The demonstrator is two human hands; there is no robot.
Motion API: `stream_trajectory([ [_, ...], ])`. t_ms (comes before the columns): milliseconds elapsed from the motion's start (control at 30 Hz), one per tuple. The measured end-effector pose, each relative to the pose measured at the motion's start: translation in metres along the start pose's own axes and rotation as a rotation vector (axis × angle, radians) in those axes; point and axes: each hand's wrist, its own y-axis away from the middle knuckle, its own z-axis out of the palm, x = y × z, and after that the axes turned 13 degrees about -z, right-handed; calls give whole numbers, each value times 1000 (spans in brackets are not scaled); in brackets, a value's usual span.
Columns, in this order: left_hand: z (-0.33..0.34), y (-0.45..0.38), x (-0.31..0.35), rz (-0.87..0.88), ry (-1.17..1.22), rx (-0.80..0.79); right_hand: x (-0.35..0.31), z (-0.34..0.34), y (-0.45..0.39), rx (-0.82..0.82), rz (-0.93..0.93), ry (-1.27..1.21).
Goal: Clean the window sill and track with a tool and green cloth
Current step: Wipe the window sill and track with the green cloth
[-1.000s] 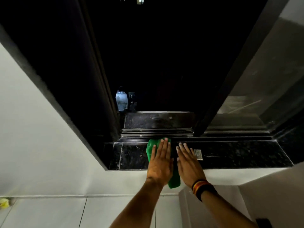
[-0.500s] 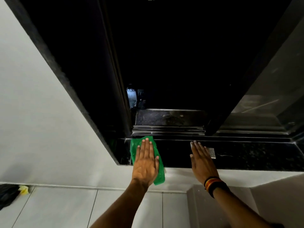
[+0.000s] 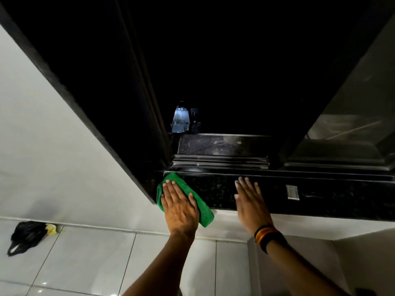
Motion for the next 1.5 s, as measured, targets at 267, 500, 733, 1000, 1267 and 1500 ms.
stream_trajectory([
  [267,1,-21,10,20,-45,24,-13,24,-10,13,-58,-115],
  [500,-8,3,7,-111,-8,-9,-32,17,-5,24,-102,-217],
  [733,-18,-8,9,-55,-165,-28,-84,15,-18,-9,-79,-100],
  [1000,-49,-3,-21,-76,-109,-46,-92,11,0,-36,293,-547],
  [1267,-45,29,-22,186,168,-6,-59,0,59,87,404,-900],
  [1500,28,115,25,238,585,-657,1,14,211,531,1024,-1182],
])
